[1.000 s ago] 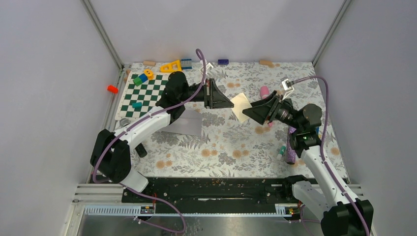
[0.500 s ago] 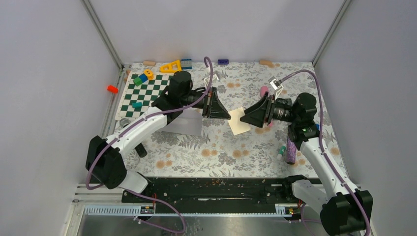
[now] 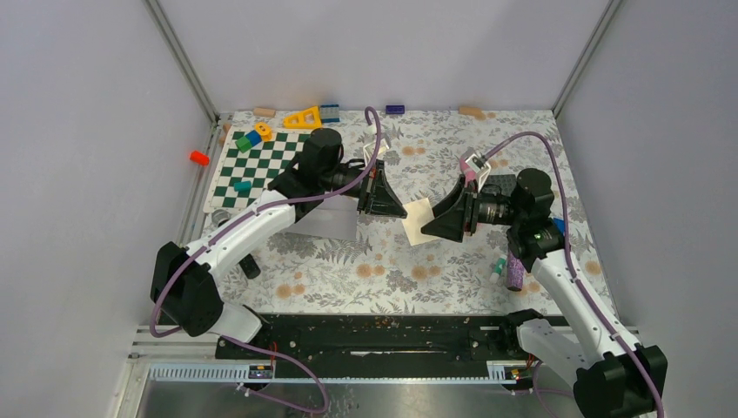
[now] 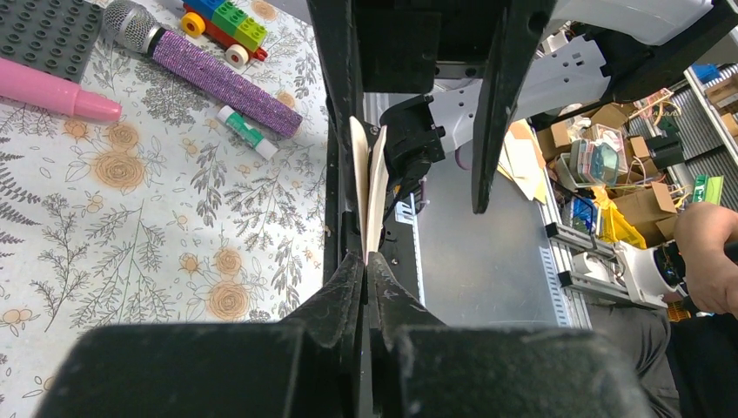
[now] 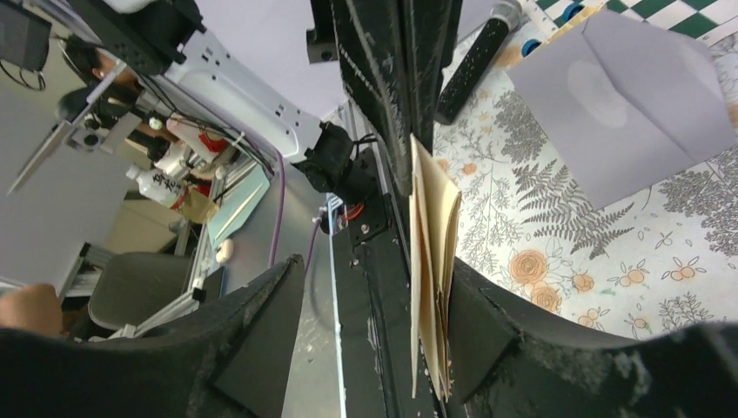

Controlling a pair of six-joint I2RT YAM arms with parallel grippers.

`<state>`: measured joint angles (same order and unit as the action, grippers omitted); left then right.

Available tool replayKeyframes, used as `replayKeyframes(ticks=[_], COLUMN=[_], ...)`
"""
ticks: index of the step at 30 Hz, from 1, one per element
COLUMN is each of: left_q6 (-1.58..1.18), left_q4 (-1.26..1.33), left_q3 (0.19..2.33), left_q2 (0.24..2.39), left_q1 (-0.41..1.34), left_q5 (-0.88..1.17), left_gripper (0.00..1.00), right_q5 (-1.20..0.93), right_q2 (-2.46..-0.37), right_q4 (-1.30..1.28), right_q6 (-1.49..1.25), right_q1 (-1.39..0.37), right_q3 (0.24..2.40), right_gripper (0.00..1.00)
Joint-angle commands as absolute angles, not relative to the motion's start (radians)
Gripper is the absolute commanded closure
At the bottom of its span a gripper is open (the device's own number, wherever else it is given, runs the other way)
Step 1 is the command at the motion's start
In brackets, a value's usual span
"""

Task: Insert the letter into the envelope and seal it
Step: Fold the letter.

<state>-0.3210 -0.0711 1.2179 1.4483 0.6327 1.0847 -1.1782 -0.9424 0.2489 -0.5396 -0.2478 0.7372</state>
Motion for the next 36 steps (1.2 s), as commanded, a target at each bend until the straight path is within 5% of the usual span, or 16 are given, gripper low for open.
replayKeyframes(ticks=[1, 8, 18, 22, 24, 26, 28, 30, 36], left_q6=[-0.295, -0.286, -0.199, -0.189, -0.189, -0.189, -0.179, -0.15, 0.041], left_q4=[-0.054, -0.051, -0.133, -0.139, -0.139, -0.138, -0.15, -0.183, -0.395], left_q3=[1.257, 1.249, 1.259, 1.258, 1.258, 1.257, 1.253, 1.25, 1.231], left_q2=[1.408, 1.407, 1.407, 1.407, 1.407, 1.401, 1.376, 1.34, 1.227], left_q1=[0.635, 0.637, 0.653, 0.653, 0.654, 0.653, 0.646, 0.632, 0.486], left_q5=[1.081, 1.081, 1.067, 1.061, 1.056, 1.04, 1.002, 0.951, 0.709], left_gripper=[1.0, 1.0, 1.0, 1.0, 1.0, 0.72, 0.29, 0.07, 0.01], right_q5=[-1.194, -1.173, -1.185, -1.181, -1.178, -1.172, -1.163, -1.146, -1.056], right_q2=[-0.918, -0.94, -0.967, -0.965, -0.962, -0.952, -0.936, -0.913, -0.861], right_q4=[0.138, 0.089, 0.06, 0.055, 0.049, 0.048, 0.031, -0.012, -0.088], right_q6=[-0.407, -0.368, -0.358, -0.347, -0.34, -0.334, -0.317, -0.286, -0.225], right_q1=[-0.281, -0.282, -0.282, -0.283, -0.282, -0.282, -0.283, -0.28, -0.248], right_q3=[0.762, 0.777, 0.796, 0.793, 0.792, 0.792, 0.803, 0.82, 0.835], right_gripper=[0.37, 0.55, 0.69, 0.97, 1.0, 1.0, 1.0, 1.0, 1.0])
